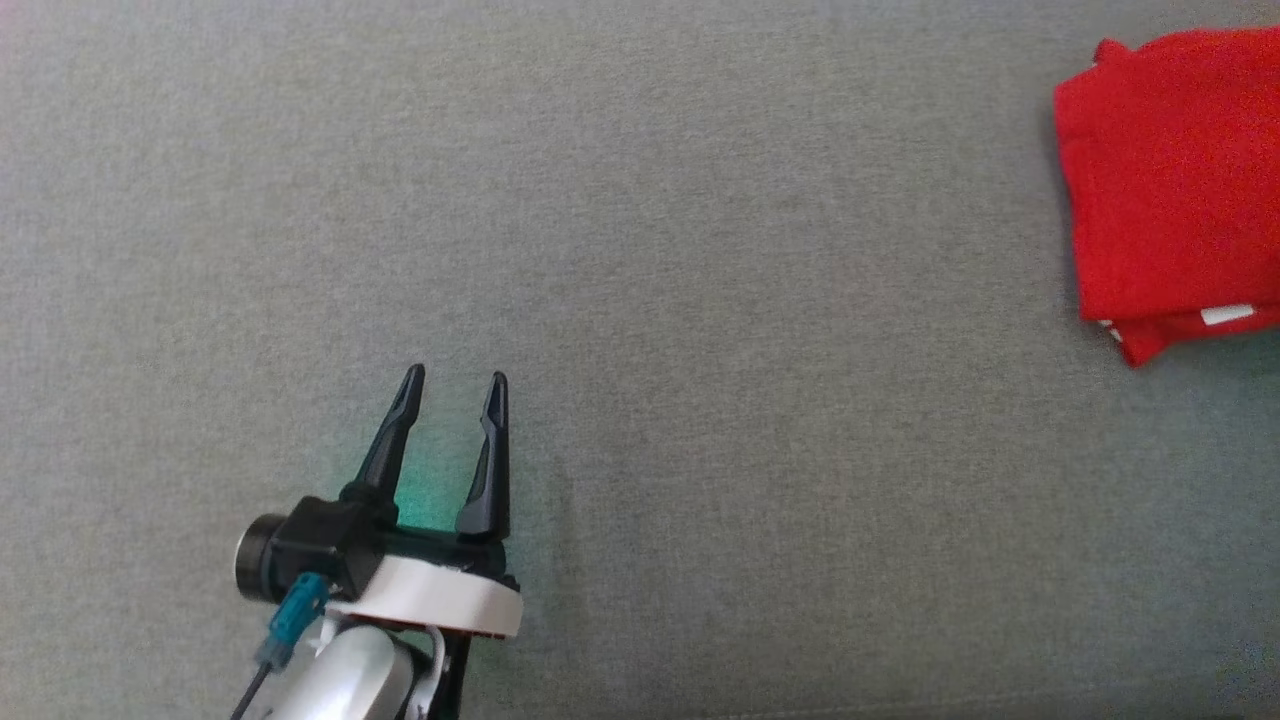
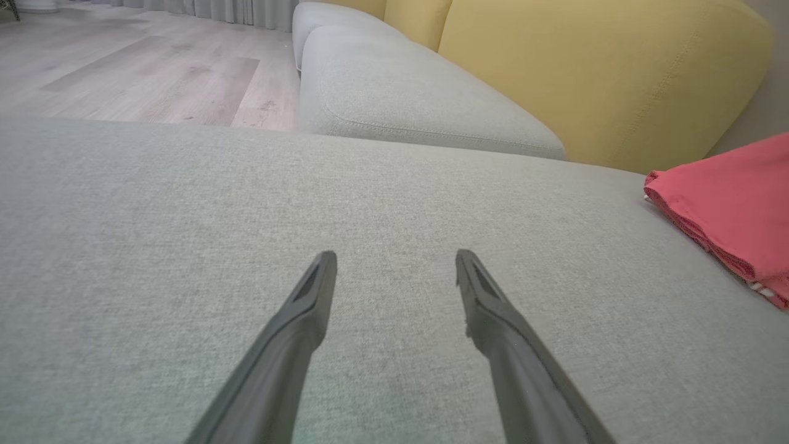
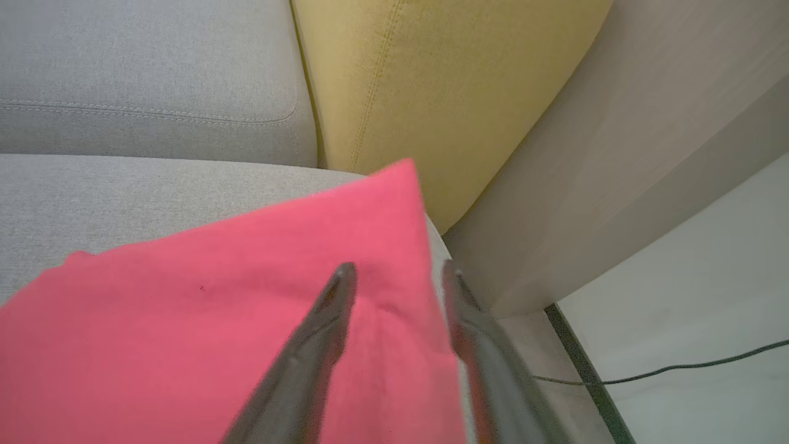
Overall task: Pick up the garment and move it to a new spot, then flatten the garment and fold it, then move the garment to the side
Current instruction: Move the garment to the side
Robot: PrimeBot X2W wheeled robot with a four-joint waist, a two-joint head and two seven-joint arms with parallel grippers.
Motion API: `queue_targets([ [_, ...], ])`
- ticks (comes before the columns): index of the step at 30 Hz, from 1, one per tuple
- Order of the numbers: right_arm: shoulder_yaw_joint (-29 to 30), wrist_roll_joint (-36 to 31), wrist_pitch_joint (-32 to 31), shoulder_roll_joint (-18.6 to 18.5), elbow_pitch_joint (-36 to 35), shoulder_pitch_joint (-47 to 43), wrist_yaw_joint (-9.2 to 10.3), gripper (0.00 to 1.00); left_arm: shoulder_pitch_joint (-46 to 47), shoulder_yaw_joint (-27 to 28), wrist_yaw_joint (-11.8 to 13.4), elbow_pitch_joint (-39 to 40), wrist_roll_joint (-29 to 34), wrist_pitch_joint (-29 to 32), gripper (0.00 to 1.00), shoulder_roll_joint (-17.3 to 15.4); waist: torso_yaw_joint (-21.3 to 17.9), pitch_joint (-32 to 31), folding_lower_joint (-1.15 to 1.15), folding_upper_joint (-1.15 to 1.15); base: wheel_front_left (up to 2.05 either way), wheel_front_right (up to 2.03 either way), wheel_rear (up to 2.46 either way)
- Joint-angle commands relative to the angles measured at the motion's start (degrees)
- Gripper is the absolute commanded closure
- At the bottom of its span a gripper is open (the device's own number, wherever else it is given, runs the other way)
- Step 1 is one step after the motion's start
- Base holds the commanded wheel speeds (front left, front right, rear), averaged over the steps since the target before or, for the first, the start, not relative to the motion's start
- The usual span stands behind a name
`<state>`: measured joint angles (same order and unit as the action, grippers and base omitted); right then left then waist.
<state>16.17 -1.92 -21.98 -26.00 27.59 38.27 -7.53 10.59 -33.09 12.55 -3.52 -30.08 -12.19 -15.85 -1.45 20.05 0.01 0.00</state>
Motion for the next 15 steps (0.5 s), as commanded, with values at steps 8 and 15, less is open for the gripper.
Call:
queue_targets([
  [8,-0.9,-3.3,5.6,2.9,0.8,2.8,0.04,0.00,1.9,2.0,0.6,1.9,0.5,-0.3,0.00,-1.0,-0.5,0.3,-0.01,0.00,0.00,0.00,0.00],
  [15,-4.8,-2.5,9.9,5.5,-2.0,3.3,0.04,0.00,2.0,2.7,0.6,1.6,-0.2,-0.5,0.00,-1.2,-1.0,-2.4,-0.01,0.00,0.00,0.00,0.00],
])
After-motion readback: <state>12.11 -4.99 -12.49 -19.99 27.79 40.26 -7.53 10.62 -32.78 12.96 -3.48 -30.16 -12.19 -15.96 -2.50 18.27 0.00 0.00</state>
